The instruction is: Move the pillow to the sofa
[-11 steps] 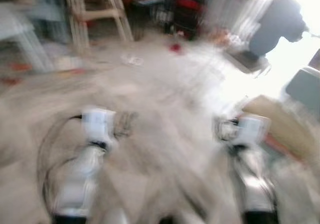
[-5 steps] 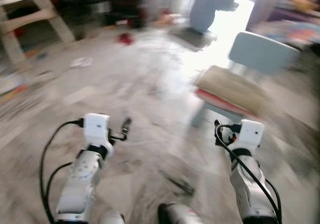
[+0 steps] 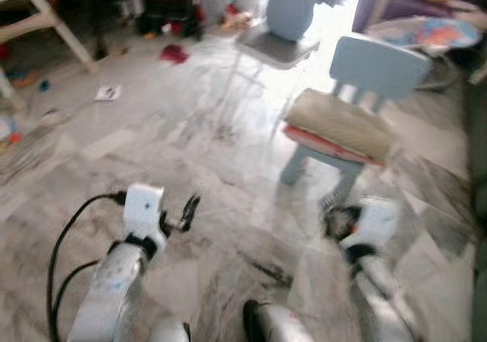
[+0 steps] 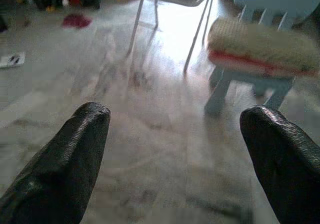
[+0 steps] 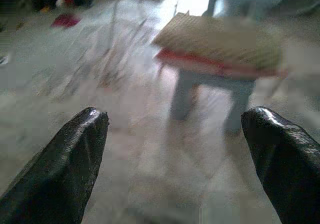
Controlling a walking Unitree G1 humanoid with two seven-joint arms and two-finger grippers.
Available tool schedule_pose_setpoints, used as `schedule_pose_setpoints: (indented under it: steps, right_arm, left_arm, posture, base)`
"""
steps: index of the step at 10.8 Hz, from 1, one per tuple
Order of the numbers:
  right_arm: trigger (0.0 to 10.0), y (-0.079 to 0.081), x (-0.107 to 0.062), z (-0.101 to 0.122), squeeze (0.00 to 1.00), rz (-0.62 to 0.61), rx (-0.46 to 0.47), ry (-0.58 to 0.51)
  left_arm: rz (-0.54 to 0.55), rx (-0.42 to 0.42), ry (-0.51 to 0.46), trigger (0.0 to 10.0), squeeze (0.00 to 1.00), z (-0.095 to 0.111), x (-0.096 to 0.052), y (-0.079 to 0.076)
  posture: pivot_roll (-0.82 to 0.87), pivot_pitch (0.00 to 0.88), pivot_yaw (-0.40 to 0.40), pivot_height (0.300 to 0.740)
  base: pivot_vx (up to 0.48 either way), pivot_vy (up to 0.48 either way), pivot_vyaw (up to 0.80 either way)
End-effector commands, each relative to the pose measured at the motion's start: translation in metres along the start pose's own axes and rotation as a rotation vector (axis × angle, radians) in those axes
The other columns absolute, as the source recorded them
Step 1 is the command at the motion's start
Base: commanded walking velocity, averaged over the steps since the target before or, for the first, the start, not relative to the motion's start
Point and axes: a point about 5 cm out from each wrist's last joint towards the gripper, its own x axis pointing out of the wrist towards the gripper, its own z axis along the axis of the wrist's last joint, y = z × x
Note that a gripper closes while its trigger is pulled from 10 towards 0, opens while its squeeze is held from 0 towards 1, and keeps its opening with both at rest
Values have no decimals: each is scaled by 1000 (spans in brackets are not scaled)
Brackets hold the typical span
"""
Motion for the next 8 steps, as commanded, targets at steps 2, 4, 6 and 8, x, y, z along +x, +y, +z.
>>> schedule_pose_setpoints:
  steps: [2,4,6,8]
  right_arm:
    - [10000,10,9,32,0,49,-26,-84]
    - [10000,-3,26,48,0,-2,-73,-191]
    - [10000,-6,23,50,0,35,-185,-193]
    - [10000,-13,17,43,0,-20,-91,-127]
  left_arm:
    - [-16,48,-11,10000,0,14,8,7]
    - [96,53,4,10000,0,11,18,20]
    - [-9,185,-60,10000,0,21,23,0]
    - [80,12,-18,10000,0,15,25,4]
  posture:
    - [77,86,-60,740]
    - [59,39,-28,740]
    - [42,45,-50,740]
    - [4,62,-48,740]
  base:
    - [0,0,0]
    - [0,0,0]
    - [0,0,0]
    - [0,0,-800]
